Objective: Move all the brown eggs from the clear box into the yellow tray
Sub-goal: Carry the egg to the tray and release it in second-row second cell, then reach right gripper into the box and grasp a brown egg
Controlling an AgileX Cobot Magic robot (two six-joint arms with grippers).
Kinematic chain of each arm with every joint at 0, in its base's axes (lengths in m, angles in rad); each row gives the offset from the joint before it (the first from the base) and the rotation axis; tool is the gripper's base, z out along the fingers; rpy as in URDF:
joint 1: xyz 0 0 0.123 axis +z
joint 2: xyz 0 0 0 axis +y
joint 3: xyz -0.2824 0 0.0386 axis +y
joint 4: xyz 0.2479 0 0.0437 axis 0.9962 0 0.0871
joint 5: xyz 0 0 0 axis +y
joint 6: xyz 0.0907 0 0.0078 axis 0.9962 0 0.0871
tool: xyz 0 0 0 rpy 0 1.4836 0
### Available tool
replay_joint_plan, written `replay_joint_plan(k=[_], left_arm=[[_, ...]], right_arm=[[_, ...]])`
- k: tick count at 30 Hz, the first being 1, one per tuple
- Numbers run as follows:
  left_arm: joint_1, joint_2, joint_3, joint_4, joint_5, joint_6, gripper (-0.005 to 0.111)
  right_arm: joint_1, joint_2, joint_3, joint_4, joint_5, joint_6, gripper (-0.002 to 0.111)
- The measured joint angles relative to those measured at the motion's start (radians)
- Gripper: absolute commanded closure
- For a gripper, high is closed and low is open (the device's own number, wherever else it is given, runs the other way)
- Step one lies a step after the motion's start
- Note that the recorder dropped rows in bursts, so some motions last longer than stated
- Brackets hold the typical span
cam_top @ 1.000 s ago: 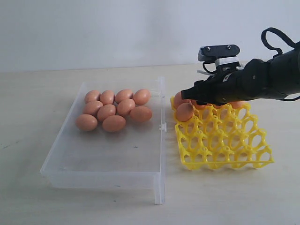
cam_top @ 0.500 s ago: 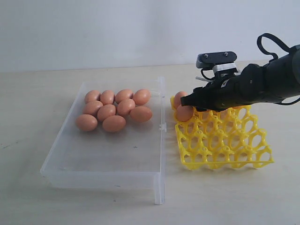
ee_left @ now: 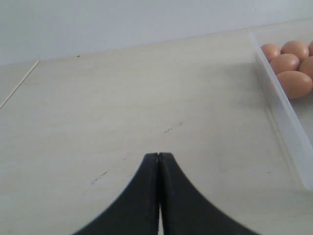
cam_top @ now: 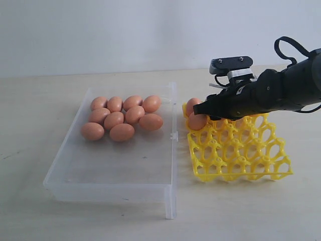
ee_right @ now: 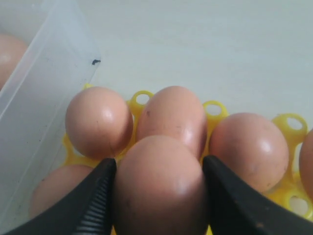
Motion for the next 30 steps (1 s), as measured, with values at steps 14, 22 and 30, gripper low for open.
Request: replay_joint_plan(k=[14,22,30], left_arm=[[0.000,0.000,0.000,0.000,0.000,0.000,0.107],[0.000,0.000,0.000,0.000,0.000,0.000,0.107],[0.000,0.000,0.000,0.000,0.000,0.000,0.107]], right_arm=[[0.000,0.000,0.000,0.000,0.000,0.000,0.045],[0.017,-0.114,-0.032,-0.009,0.088,0.015,0.085],[0.277,-0.016,-0.455,-0.030,0.590,-0.154,0.107]])
